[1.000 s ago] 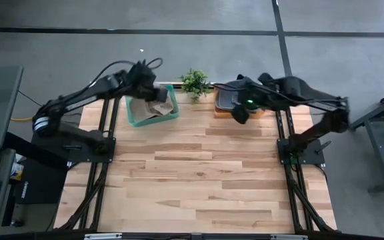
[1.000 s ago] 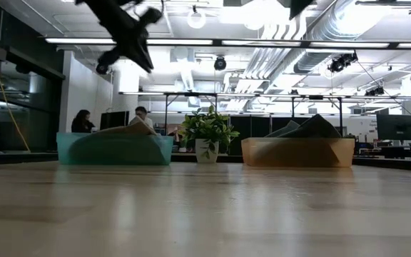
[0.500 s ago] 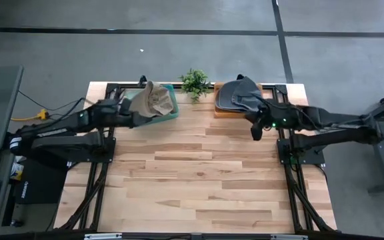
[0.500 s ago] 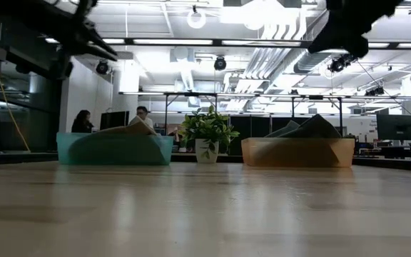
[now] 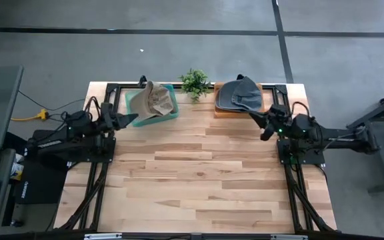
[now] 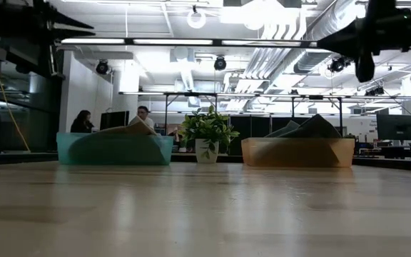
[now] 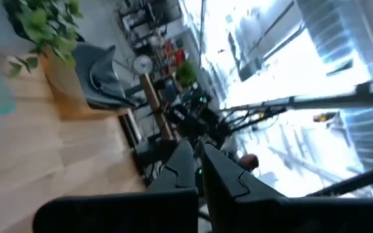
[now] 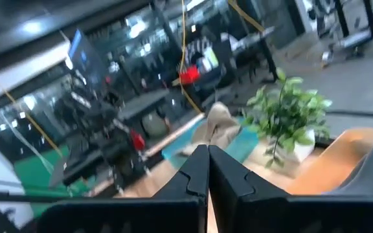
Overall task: Pick & Place hat
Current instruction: Return to Home Position
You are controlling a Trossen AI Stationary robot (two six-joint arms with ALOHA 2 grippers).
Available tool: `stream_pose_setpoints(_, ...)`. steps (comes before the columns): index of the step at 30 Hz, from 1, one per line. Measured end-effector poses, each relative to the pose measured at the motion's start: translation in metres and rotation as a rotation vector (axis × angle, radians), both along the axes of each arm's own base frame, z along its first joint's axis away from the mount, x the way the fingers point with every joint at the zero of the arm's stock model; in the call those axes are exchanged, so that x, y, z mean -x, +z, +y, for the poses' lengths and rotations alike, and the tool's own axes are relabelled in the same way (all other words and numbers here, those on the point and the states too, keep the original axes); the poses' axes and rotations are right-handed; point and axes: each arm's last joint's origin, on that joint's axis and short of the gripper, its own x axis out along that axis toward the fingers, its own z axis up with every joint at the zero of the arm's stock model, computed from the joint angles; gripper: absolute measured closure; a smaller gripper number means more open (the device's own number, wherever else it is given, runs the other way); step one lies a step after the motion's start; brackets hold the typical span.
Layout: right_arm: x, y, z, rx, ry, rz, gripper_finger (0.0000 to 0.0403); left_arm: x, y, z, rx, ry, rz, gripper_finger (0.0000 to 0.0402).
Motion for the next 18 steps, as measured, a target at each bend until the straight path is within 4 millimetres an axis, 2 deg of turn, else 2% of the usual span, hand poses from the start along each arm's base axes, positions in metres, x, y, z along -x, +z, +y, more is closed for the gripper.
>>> stream_pose_setpoints(4, 0.013, -0.008, 0.0, 0.012, -0.029, -0.07, 0.0403, -0.002, -0.011, 0.001, 0.015, 0.01, 0.005, 0.0401)
stream_pose_setpoints(8, 0.021, -0.021, 0.001, 0.01, -0.039, -0.107, 0.0403, -0.004, -0.012, 0.001, 0.005, 0.012, 0.021, 0.0401)
stream_pose_setpoints(12, 0.025, -0.031, 0.001, 0.007, -0.062, -0.137, 0.0403, -0.007, -0.02, 0.002, -0.012, 0.008, -0.04, 0.0402)
stream_pose_setpoints(18, 0.023, -0.037, 0.001, -0.004, -0.056, -0.098, 0.0403, -0.02, -0.054, 0.003, 0.057, -0.037, -0.121, 0.0401)
